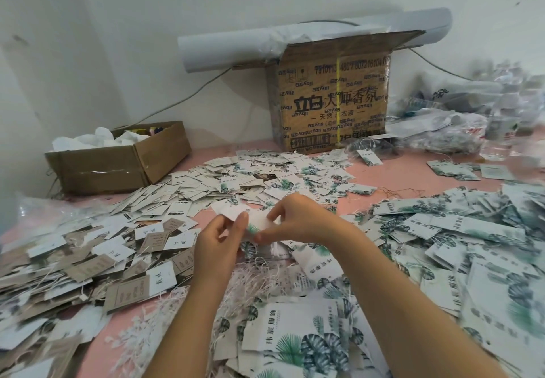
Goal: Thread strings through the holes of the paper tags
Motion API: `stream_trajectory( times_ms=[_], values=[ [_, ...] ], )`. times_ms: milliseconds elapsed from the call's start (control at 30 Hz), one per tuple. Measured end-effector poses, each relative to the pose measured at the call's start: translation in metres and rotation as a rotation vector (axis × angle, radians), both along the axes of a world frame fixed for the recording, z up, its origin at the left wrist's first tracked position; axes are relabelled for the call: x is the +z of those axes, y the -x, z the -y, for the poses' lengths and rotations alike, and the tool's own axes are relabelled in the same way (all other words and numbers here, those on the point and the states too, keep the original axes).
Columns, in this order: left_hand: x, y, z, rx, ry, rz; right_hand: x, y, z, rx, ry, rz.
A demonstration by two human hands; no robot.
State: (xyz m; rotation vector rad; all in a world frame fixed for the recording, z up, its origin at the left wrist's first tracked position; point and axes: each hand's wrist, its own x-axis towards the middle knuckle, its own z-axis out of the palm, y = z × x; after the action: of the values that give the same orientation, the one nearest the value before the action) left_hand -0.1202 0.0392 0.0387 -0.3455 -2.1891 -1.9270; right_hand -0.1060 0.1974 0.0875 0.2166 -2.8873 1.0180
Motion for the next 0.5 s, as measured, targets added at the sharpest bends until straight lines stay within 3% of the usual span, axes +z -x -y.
stream_trajectory(
  times_ms=[167, 333, 500],
  values=[
    [0.0, 0.003, 0.001, 0.116, 0.008, -0.004, -0.006, 0.001, -0.001, -0.005, 0.001, 0.042],
    [0.002, 0.003, 0.004, 0.096, -0.045, 0.033, -0.019, 0.002, -0.017, -0.076, -0.212, 0.223],
    [0.002, 0.003, 0.004, 0.081, -0.075, 0.037, -0.027, 0.008, -0.023, -0.197, -0.29, 0.182]
  ],
)
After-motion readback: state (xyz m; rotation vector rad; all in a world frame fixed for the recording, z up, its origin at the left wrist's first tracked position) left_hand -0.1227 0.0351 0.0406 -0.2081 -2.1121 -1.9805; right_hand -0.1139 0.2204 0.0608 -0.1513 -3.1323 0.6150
